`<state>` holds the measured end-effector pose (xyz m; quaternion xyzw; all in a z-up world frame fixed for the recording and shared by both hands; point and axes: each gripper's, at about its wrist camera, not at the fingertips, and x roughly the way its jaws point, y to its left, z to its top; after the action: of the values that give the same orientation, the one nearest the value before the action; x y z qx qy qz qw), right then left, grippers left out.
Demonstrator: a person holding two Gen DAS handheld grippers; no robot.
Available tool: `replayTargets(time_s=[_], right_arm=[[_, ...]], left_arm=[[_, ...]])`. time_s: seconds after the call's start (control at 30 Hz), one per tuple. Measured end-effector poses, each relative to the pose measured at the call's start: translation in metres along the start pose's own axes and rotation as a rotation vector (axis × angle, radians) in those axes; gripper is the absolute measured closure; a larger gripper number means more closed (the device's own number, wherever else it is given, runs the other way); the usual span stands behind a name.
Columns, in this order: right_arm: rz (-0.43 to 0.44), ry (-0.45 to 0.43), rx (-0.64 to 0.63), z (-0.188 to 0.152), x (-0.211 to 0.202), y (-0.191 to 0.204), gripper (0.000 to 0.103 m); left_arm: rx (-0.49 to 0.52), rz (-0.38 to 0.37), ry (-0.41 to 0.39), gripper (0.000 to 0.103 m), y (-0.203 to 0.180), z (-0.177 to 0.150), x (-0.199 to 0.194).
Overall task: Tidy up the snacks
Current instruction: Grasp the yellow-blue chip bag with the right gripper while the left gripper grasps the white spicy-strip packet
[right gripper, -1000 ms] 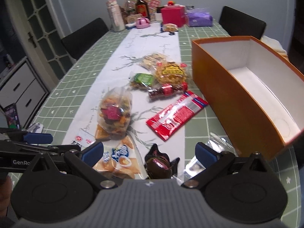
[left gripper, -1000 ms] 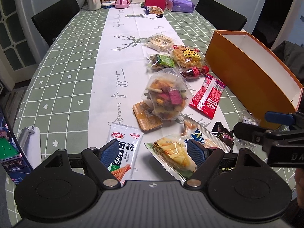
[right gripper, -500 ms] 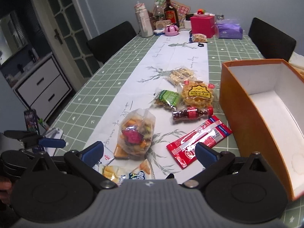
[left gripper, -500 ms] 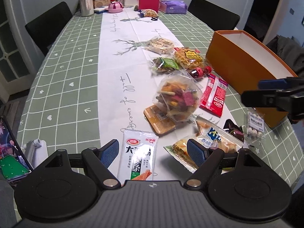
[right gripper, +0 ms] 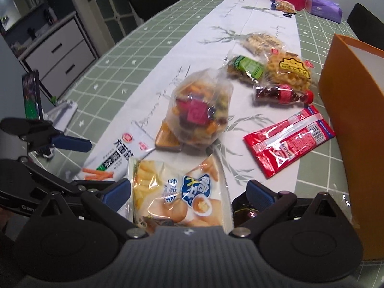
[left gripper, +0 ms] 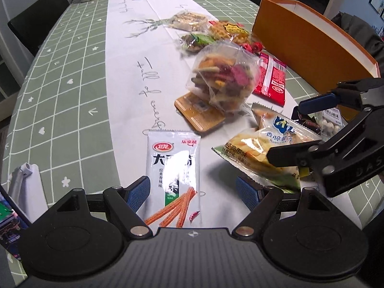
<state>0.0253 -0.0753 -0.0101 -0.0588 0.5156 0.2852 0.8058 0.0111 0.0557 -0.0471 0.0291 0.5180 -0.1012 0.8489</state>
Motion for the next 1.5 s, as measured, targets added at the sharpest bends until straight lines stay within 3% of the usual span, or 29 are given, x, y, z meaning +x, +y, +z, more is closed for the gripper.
replayTargets(time_s=[0.47, 0.77, 1.0, 1.1, 1.17, 1.23, 1.5], right_arm=[[0.026, 0.092, 0.003, -0.003, 0.035, 0.001, 0.003], [-0.001, 0.084, -0.066, -0.009, 0.039, 0.007, 0.004], [-0.038, 0.061, -0.150, -0.009, 0.036, 0.013, 0.024], [-0.022, 0.062, -0.140, -0.007, 0.035, 0.010, 0.029], [-0.014, 0.065, -0.129, -0.006, 0.034, 0.008, 0.031], [-0.004, 0.065, -0.117, -0.005, 0.033, 0.007, 0.035], [0.036, 0.056, -0.109, -0.003, 0.027, 0.004, 0.042]], left_arm=[[0.006, 0.054, 0.052, 0.010, 0.012, -0.003, 0.022], [0.043, 0.072, 0.030, 0.012, 0.009, -0.002, 0.026], [0.060, 0.055, 0.011, 0.012, 0.009, -0.004, 0.026], [0.078, 0.043, 0.002, 0.020, 0.005, -0.006, 0.024], [0.097, 0.034, 0.001, 0.035, 0.001, -0.006, 0.022], [0.114, 0.033, 0.005, 0.043, -0.003, -0.005, 0.020], [0.142, 0.044, 0.006, 0.048, -0.008, -0.005, 0.017]])
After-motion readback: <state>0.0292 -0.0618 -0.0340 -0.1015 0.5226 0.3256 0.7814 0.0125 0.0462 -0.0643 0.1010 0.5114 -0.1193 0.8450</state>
